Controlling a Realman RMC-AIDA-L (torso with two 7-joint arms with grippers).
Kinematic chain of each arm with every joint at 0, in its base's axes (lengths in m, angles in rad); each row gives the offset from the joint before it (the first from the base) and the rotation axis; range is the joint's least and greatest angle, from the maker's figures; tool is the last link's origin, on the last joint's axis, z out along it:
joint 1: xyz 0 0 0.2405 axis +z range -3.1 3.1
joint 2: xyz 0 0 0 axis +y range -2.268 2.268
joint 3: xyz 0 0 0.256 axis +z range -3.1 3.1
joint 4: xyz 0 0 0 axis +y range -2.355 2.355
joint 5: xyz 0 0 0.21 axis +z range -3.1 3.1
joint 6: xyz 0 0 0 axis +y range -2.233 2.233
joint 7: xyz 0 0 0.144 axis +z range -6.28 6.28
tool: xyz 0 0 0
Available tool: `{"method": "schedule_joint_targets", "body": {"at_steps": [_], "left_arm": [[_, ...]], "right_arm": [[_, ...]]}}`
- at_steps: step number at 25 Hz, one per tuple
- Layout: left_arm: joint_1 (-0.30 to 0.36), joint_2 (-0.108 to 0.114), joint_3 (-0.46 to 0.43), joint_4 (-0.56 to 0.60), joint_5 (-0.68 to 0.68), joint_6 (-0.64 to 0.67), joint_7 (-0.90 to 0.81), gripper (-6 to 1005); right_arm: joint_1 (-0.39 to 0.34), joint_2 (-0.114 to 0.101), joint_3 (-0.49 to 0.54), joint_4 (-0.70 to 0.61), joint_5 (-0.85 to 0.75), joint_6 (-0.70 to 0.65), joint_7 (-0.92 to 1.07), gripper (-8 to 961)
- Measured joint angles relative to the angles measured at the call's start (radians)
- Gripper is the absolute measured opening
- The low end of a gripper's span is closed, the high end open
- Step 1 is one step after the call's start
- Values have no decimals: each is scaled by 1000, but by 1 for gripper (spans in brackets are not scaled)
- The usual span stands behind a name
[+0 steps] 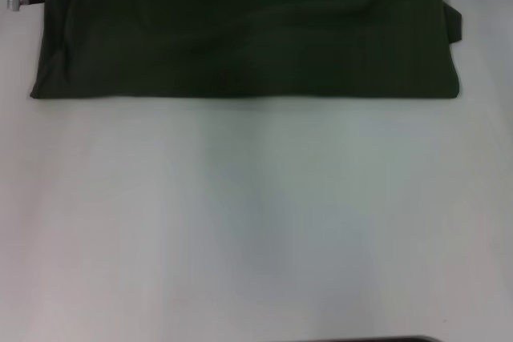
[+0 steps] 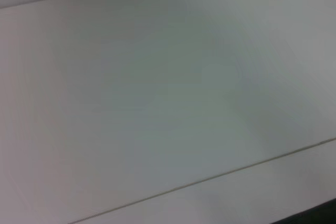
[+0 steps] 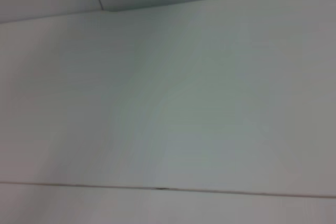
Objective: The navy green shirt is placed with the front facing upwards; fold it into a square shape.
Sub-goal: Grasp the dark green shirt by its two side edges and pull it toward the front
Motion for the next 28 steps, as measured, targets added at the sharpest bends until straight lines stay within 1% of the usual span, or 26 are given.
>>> {"method": "schedule_joint_targets", "body": {"at_steps": [2,4,6,11,13,15,17,21,23,24,25,28], "left_arm": [[4,-1,0,5,0,2,0,769],[8,-1,-1,13,0,3,0,794],[11,-1,-1,23,0,6,0,819],[13,-2,-9,35,-2,19,-6,882],[13,-1,-35,48,-11,43,-7,880],[13,6,-83,70,-32,105,1,877],[13,29,-127,87,-81,217,36,876],[26,83,-216,108,-197,474,144,877],[34,113,-269,120,-254,614,199,877],[35,125,-287,118,-270,661,217,878],[35,143,-309,111,-292,721,237,878],[26,190,-337,58,-301,783,246,878]], "right_arm": [[1,0,0,-2,0,-7,0,640],[1,-1,0,-4,1,-15,0,684],[1,-7,0,-9,3,-36,0,729],[2,-27,10,-14,7,-112,0,931],[1,-31,30,-23,19,-154,-12,933],[-9,-34,53,-49,59,-235,-56,933],[-31,-34,71,-81,118,-337,-134,931],[-105,-26,101,-165,243,-557,-298,929],[-135,-31,120,-188,293,-647,-323,930],[-145,-36,134,-190,310,-681,-325,930],[-152,-39,149,-190,320,-705,-322,930],[-164,-39,214,-186,330,-766,-316,930]]}}
